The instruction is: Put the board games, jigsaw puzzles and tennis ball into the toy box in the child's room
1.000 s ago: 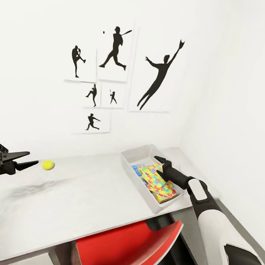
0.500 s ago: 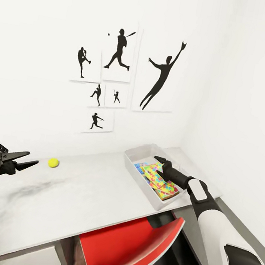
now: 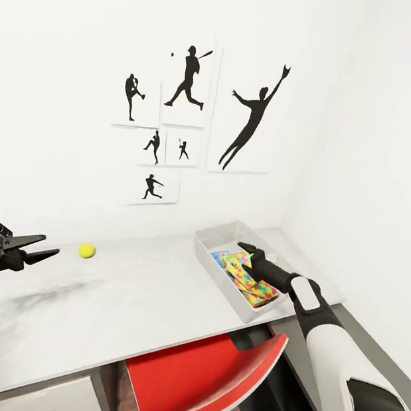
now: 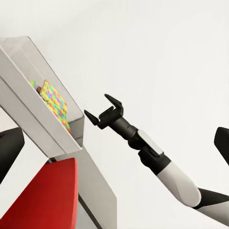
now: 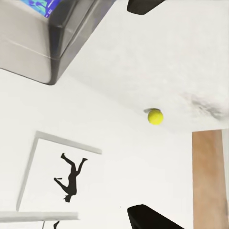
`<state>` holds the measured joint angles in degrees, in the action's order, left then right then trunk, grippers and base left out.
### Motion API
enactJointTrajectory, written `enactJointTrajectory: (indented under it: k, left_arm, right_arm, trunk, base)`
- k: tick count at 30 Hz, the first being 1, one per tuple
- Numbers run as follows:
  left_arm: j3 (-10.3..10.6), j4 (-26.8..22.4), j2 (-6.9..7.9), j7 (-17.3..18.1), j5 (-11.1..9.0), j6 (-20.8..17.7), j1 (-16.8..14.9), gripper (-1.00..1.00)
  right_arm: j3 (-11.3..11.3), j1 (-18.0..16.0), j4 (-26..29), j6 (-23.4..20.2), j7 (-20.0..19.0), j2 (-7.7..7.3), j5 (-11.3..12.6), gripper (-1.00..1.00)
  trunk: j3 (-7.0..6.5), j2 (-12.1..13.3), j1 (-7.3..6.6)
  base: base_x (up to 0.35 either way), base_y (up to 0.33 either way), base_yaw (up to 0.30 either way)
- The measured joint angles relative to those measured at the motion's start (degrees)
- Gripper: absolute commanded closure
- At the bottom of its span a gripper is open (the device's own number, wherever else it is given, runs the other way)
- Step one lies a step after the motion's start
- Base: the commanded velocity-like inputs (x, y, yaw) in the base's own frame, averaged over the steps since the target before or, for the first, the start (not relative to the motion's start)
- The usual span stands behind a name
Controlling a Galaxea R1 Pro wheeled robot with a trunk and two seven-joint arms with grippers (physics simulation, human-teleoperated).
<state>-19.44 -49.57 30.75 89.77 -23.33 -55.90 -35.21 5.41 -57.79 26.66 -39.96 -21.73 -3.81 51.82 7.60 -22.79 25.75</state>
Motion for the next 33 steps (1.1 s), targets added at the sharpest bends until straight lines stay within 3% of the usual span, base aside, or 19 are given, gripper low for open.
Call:
enactJointTrajectory:
  k: [3, 6, 10, 13, 20, 22, 33]
  left_arm:
    - [0.0, 0.0, 0.0, 0.0, 0.0, 0.0, -0.02, -1.0]
    - [0.0, 0.0, 0.02, 0.0, 0.02, 0.02, -0.01, -1.0]
    - [0.0, 0.01, 0.28, 0.0, 0.11, 0.07, -0.02, -1.0]
    - [-0.43, 0.01, 0.39, 0.0, 0.23, 0.12, -0.01, -1.0]
    - [-2.36, 0.0, 0.65, 0.0, 0.54, 0.22, 0.01, -1.0]
    - [-2.7, 0.0, 1.39, -0.01, 0.62, 0.25, 0.02, -1.0]
    - [-2.95, 0.11, 3.15, -0.01, 0.74, 0.61, 0.08, -1.0]
  right_arm:
    - [-0.21, -0.05, 0.21, 0.0, 0.19, 0.04, -0.16, -1.0]
    - [-2.77, -0.07, 2.87, -0.15, 2.21, 0.08, -0.81, -1.0]
    - [-8.66, -0.07, 10.16, -1.91, 11.93, 0.3, -1.18, -1.0]
    - [-10.53, -0.07, 13.11, -4.07, 18.04, 0.97, -0.69, -1.0]
    - [-11.66, -0.06, 19.88, -6.44, 21.08, 2.21, -0.94, -1.0]
    - [-11.77, -0.04, 21.46, -6.62, 21.32, 2.28, -1.01, -1.0]
    - [-11.97, -0.08, 22.59, -6.59, 22.13, 2.42, -1.72, -1.0]
  trunk:
    - [0.0, 0.0, 0.0]
    - [0.0, 0.0, 0.0]
    - [0.0, -0.01, 0.0]
    - [0.0, -0.01, 0.0]
    - [0.0, 0.0, 0.0]
    - [0.01, 0.0, 0.0]
    - [0.14, 0.0, 0.0]
  base:
    - [0.0, 0.0, 0.0]
    - [0.0, 0.0, 0.0]
    - [0.0, 0.0, 0.0]
    - [0.0, 0.0, 0.0]
    - [0.0, 0.0, 0.002]
    - [0.0, 0.0, 0.105]
    - [0.0, 0.0, 0.248]
